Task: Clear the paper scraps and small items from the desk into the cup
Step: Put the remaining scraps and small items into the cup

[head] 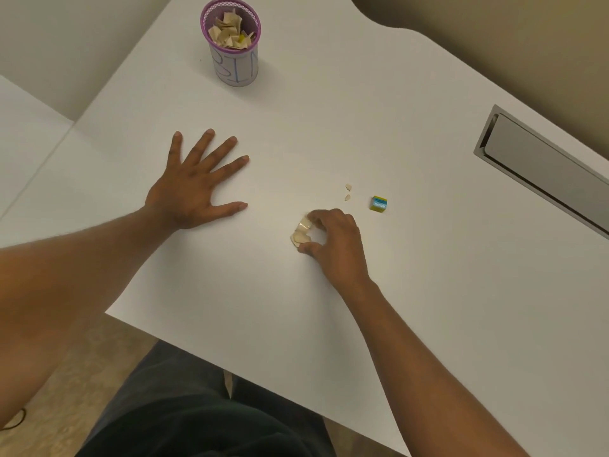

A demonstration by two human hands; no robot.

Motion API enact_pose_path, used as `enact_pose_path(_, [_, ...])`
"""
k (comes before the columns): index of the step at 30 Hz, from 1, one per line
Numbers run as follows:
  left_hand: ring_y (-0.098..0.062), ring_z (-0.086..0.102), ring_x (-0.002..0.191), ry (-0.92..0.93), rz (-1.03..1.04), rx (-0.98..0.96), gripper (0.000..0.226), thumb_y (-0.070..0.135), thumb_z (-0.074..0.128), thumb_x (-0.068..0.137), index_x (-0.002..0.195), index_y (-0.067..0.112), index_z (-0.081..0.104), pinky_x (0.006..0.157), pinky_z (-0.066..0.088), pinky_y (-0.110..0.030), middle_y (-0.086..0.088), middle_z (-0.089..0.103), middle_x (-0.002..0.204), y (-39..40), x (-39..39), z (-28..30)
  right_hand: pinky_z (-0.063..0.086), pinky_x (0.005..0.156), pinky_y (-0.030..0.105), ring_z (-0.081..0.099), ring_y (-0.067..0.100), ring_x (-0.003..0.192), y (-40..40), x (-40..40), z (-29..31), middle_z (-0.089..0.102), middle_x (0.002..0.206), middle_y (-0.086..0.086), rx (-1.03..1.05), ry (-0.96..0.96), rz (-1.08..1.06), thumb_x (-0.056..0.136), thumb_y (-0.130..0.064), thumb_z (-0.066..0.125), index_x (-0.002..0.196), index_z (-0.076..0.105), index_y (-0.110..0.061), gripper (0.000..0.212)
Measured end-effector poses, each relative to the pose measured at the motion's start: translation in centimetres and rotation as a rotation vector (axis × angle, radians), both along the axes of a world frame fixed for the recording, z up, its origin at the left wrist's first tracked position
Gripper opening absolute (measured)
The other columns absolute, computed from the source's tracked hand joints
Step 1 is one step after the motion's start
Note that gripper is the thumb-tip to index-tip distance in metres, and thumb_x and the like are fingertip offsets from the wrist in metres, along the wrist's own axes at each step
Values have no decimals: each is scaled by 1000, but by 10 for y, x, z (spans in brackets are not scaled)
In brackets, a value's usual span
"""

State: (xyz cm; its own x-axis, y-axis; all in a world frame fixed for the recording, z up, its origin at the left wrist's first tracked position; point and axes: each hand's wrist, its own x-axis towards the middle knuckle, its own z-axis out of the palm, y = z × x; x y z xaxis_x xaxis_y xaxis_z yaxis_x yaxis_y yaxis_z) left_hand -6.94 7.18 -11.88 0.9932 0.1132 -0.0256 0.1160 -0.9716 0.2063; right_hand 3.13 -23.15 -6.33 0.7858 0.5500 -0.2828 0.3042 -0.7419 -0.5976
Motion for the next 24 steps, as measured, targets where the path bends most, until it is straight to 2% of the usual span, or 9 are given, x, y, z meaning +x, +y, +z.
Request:
enact_pose_path(3, [-30,7,172,-1,0,4,90,91,26,94,172,46,18,133,2,-73,9,11,184,0,0,0,46,93,23,49,17,111,10,7,0,55,121,-6,52,28,79,83,-13,80,128,68,-28,49])
enact_pose_path(5, [-30,7,172,2,0,10,90,91,25,94,172,46,17,133,2,-73,9,10,184,0,0,0,44,92,15,47,15,116,13,9,-2,52,130,-6,28,10,192,92,-10,72,125,72,-28,37])
enact_pose_path(7, [-31,7,172,2,2,6,90,92,25,94,172,46,17,133,2,-73,9,11,184,0,0,0,48,93,21,48,16,115,14,11,-6,53,132,-2,4,-38,261,96,-7,68,119,76,-21,29])
enact_pose_path(10, [-32,8,171,1,1,-2,91,92,23,94,172,46,18,132,2,-74,8,12,184,1,0,2,53,89,18,51,4,103,18,21,-7,55,126,-1,87,53,49,96,-9,67,111,76,-13,18])
enact_pose_path(13, [-32,8,171,0,-1,-6,91,92,23,94,172,45,19,132,2,-75,8,13,184,1,0,2,44,81,8,50,8,111,18,34,0,51,127,-6,123,12,-66,88,-9,72,109,76,-25,27])
enact_pose_path(16, [-33,9,171,-5,-1,-3,91,91,25,94,172,44,20,132,3,-75,7,13,184,1,-1,2,42,86,19,43,16,123,11,54,5,49,137,-3,31,-145,-43,86,-18,79,133,64,-25,50])
enact_pose_path(18, [-33,9,171,-5,-3,-3,91,90,28,94,172,43,21,132,4,-75,7,13,184,1,-1,2,43,95,27,39,22,132,7,64,5,46,145,1,-55,-133,-76,93,-20,72,143,54,-18,53])
enact_pose_path(21, [-34,9,171,-8,-7,-4,91,89,28,94,172,43,21,131,3,-76,6,13,184,1,0,1,43,107,38,36,30,137,10,57,2,42,150,9,-210,-175,-60,104,-23,54,140,52,-6,39])
enact_pose_path(24, [-33,9,171,-10,-8,4,90,90,26,95,172,44,19,132,3,-76,7,12,184,2,0,-1,47,103,38,39,30,133,21,31,1,44,144,10,-188,-204,-35,104,-29,53,132,54,-5,36])
